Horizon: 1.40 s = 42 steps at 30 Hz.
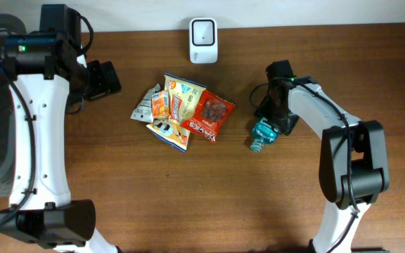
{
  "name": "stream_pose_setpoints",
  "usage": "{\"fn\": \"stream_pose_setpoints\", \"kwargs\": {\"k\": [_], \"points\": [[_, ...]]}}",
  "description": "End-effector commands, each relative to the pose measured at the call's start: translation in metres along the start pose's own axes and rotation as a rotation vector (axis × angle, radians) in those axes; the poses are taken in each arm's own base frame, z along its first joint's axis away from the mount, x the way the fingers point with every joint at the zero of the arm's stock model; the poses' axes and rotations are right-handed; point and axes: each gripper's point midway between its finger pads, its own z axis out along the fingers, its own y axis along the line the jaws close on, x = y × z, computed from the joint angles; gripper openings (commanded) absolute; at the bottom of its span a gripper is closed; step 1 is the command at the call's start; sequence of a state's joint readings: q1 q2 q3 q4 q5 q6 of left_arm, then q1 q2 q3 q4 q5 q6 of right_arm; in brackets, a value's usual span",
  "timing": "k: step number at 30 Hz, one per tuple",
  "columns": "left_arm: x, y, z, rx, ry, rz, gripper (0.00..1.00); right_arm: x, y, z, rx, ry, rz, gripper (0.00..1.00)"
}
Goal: Scan the item barcode
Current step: 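Grasp the mouthwash bottle with the right gripper and lift it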
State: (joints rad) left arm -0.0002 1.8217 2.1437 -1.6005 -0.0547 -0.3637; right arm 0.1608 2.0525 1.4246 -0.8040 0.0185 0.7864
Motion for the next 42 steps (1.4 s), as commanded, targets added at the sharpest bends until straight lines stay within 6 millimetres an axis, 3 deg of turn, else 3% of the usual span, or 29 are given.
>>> {"fn": "stream_pose_setpoints", "kwargs": {"k": [1, 7, 9, 10, 11, 12, 13, 14, 15, 17, 19, 22, 24, 26, 28, 31, 33, 37, 42], "points": [[0.000, 0.000, -0.003, 0.009, -0.007, -0.014, 0.99, 0.009, -0.009, 0.017, 0.054, 0.024, 0.001, 0.68], [0.000, 0.000, -0.003, 0.009, -0.007, -0.014, 0.99, 0.019, -0.021, 0.027, 0.097, 0.053, -0.001, 0.68], [-0.001, 0.000, -0.003, 0.009, -0.007, -0.014, 0.99, 0.024, -0.024, 0.037, 0.115, 0.081, -0.002, 0.76], [0.000, 0.000, -0.003, 0.009, -0.007, -0.014, 0.99, 0.024, -0.023, 0.036, 0.112, 0.081, -0.002, 0.80], [0.000, 0.000, -0.003, 0.009, -0.007, -0.014, 0.99, 0.021, -0.021, 0.032, 0.111, 0.081, -0.033, 0.94], [0.000, 0.000, -0.003, 0.009, -0.007, -0.014, 0.99, 0.019, -0.020, 0.025, 0.116, 0.085, -0.043, 0.94], [0.000, 0.000, -0.003, 0.009, -0.007, -0.014, 0.99, 0.016, -0.016, 0.017, 0.117, 0.087, -0.043, 0.84], [0.000, 0.000, -0.003, 0.009, -0.007, -0.014, 0.99, 0.012, -0.012, 0.011, 0.109, 0.082, -0.059, 0.66], [0.000, 0.000, -0.003, 0.009, -0.007, -0.014, 0.99, 0.009, -0.010, 0.007, 0.106, 0.079, -0.067, 0.58], [0.000, 0.000, -0.003, 0.009, -0.007, -0.014, 0.99, 0.005, -0.005, -0.002, 0.098, 0.078, -0.090, 0.48], [0.000, 0.000, -0.003, 0.009, -0.007, -0.014, 0.99, -0.004, 0.005, -0.012, 0.073, 0.056, -0.140, 0.47], [0.000, 0.000, -0.003, 0.009, -0.007, -0.014, 0.99, -0.030, 0.038, -0.049, -0.006, -0.026, -0.237, 0.48], [0.000, 0.000, -0.003, 0.009, -0.007, -0.014, 0.99, -0.045, 0.081, -0.081, -0.106, -0.134, -0.310, 0.48], [0.000, 0.000, -0.003, 0.009, -0.007, -0.014, 0.99, -0.053, 0.145, -0.111, -0.270, -0.292, -0.367, 0.48], [0.000, 0.000, -0.003, 0.009, -0.007, -0.014, 0.99, -0.047, 0.203, -0.136, -0.461, -0.395, -0.421, 0.49], [0.000, 0.000, -0.003, 0.009, -0.007, -0.014, 0.99, -0.043, 0.268, -0.183, -0.679, -0.594, -0.459, 0.51], [0.000, 0.000, -0.003, 0.009, -0.007, -0.014, 0.99, -0.050, 0.285, -0.181, -0.705, -0.674, -0.441, 0.50], [0.000, 0.000, -0.003, 0.009, -0.007, -0.014, 0.99, -0.071, 0.291, -0.131, -0.672, -0.704, -0.283, 0.49], [0.000, 0.000, -0.003, 0.009, -0.007, -0.014, 0.99, -0.084, 0.295, -0.119, -0.713, -0.729, -0.146, 0.49]]}}
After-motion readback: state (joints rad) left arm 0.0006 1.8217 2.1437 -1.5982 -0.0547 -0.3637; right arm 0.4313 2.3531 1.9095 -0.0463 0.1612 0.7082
